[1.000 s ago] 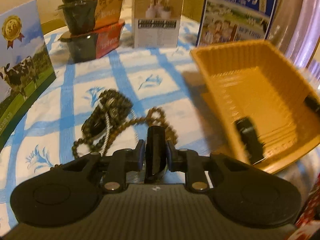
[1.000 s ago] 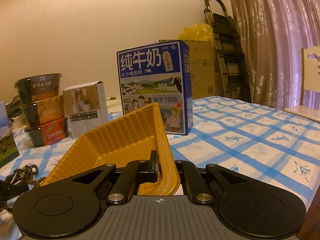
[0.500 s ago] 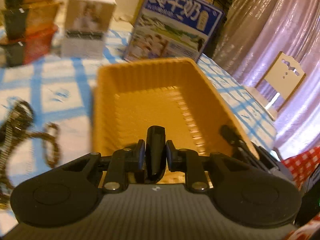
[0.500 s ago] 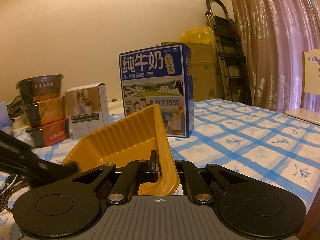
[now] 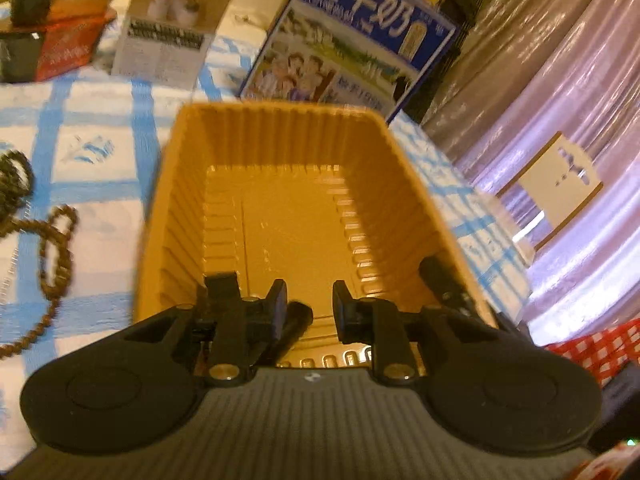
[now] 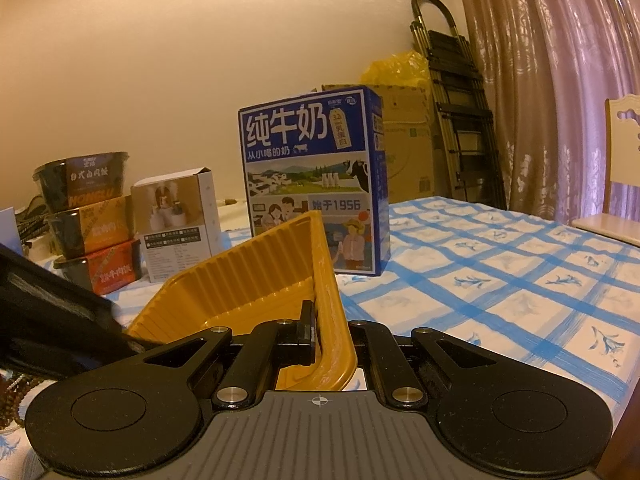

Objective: Organize jewelry
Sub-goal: 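Lower the second black pendant into the orange tray and release it, then pinch a dark bead bracelet from the pile with the left gripper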

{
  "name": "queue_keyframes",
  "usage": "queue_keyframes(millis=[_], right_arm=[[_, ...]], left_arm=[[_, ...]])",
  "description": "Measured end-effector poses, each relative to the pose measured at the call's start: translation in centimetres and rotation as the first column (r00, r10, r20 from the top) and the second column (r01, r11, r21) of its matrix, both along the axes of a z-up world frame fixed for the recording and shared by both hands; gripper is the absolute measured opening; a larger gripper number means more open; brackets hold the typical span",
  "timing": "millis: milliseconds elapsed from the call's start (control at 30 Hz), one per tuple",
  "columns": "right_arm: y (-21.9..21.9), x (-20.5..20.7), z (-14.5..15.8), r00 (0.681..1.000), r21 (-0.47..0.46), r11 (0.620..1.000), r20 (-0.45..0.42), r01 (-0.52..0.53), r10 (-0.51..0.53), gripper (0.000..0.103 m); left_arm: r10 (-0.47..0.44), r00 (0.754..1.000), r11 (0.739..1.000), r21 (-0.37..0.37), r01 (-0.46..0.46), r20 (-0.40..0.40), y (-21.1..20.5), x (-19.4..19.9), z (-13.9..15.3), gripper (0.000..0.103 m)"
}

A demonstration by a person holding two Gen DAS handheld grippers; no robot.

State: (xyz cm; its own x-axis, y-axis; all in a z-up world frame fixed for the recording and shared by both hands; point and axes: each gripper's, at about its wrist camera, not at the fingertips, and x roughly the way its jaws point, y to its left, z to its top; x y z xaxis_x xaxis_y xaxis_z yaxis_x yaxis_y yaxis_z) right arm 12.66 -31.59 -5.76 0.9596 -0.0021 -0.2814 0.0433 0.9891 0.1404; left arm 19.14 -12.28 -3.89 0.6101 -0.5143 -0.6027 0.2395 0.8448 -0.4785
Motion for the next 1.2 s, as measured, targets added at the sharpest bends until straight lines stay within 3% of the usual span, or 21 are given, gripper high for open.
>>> queue_keyframes(millis=[167,267,433,600,767,1033,1200], right_arm=[[-0.1,0.0,0.0,1.0,0.004,1.0,-0.004,0.002,-0.002,0.005],[-0.1,0.0,0.0,1.0,0.005,1.0,-0.003,0.001,-0.001,0.005],[-0.1,0.0,-0.1,1.0,0.007,1.0,-0.006,0.003,-0.003,0.005],[-0.1,0.0,-0.1,1.0,0.007,1.0,-0.006,0.004,-0.003,0.005],[-0.1,-0.1,-0.1,1.0,0.008,1.0,-0.009,0.006,-0.006,0.005],[-0.2,-0.1,-0.2,1.0,0.011,1.0,-0.011,0.007,-0.007,0.005],[-0.2,-0.1,-0.2,1.0,0.013,1.0,-0.01,0.007,-0.007,0.005]], left_arm=[[0.06,0.994,0.994,0.081,-0.068,0.092,4.3,-3.4,1.4,0.023],[0.113,0.989,0.974,0.184,-0.13,0.097,7.7,-5.5,1.0,0.023],[0.21,0.975,0.893,0.392,-0.22,0.068,13.0,-8.6,-1.0,0.023],[0.287,0.957,0.824,0.498,-0.27,0.042,16.8,-9.6,-2.2,0.022],[0.234,0.97,0.777,0.586,-0.23,0.069,16.8,-9.1,-2.8,0.022],[0.117,0.989,0.738,0.659,-0.144,0.085,16.1,-7.6,-4.3,0.022],[0.075,0.995,0.744,0.661,-0.103,0.071,16.3,-6.4,-4.4,0.015]])
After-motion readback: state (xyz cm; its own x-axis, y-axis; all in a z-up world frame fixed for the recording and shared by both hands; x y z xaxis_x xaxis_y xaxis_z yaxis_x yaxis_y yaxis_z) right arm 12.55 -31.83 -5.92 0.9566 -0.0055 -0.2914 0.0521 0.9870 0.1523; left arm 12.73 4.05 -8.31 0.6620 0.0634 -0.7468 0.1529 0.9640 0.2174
